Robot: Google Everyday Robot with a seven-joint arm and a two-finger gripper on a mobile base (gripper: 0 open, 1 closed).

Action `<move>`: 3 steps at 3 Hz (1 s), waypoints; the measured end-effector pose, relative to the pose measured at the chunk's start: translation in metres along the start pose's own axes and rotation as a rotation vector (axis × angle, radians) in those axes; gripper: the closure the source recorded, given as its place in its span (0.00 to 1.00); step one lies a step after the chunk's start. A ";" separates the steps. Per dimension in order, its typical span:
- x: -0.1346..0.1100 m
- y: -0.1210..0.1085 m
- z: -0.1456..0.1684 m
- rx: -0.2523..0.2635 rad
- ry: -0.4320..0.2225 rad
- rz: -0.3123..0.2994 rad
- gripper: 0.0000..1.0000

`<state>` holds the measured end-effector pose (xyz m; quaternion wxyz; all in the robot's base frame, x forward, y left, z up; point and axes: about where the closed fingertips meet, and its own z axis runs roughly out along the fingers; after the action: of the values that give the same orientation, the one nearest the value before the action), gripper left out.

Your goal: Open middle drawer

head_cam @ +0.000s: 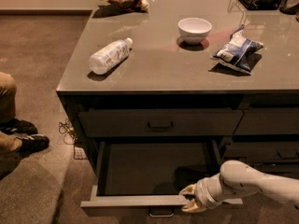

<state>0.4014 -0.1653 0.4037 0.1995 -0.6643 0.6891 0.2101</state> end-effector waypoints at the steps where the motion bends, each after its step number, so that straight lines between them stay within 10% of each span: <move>1: 0.000 0.000 0.000 0.000 0.000 0.000 0.51; 3: 0.000 0.000 0.000 0.000 0.000 0.000 0.04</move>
Offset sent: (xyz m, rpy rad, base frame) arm 0.0000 0.0001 0.0000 0.0000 0.0000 0.0000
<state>0.4015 -0.1647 0.4037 0.1996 -0.6643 0.6890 0.2101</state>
